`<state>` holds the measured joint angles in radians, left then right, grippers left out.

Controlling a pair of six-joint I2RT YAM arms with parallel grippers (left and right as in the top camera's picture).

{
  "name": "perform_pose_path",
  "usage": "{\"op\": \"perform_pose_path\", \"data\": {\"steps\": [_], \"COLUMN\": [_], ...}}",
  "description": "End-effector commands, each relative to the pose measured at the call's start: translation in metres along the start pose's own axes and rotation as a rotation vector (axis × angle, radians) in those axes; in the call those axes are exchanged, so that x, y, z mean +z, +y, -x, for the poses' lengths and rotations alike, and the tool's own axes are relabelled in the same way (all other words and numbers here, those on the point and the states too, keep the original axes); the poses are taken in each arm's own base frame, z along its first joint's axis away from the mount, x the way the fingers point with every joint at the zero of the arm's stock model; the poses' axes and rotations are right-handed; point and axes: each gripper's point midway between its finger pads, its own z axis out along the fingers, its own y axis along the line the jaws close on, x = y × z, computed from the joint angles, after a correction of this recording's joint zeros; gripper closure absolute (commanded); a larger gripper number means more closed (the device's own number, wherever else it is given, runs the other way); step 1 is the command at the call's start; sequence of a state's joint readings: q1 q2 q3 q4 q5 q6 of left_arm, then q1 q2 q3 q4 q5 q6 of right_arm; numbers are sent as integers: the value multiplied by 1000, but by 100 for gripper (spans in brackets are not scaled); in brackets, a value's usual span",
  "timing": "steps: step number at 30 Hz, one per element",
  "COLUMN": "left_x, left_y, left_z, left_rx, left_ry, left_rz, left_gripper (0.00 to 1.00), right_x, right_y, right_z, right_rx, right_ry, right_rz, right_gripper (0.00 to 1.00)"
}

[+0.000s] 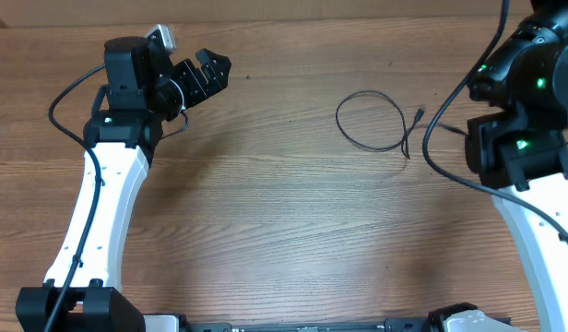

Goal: Untangle cables
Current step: 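Carry the black cable to the far right and release it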

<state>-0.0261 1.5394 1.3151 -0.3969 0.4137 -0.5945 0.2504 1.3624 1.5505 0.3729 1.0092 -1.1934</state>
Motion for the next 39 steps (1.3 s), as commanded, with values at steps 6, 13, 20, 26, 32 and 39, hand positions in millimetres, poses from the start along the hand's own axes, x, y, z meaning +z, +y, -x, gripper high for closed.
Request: {"op": "perform_pose_path", "data": {"steps": [6, 13, 20, 26, 32, 39], "left_x": [-1, -1, -1, -1, -1, -1], "left_y": [-2, -2, -2, -2, -2, -2], "left_z": [3, 3, 3, 3, 3, 3], "left_rx": [27, 27, 27, 27, 27, 27], "left_ry": [-11, -11, -11, -11, -11, -11], "left_rz": [-1, -1, -1, -1, -1, -1], "left_gripper": [0, 0, 0, 0, 0, 0], "right_x": [-51, -121, -170, -160, -109, -49], "right_y": [107, 176, 192, 187, 146, 95], "right_z": [7, 22, 44, 45, 48, 13], "right_rx": [-70, 35, 57, 67, 142, 154], "right_ry": [-76, -195, -318, -303, -211, -40], "right_rz": [452, 911, 1112, 1054, 734, 414], "right_gripper": [96, 96, 96, 96, 96, 96]}}
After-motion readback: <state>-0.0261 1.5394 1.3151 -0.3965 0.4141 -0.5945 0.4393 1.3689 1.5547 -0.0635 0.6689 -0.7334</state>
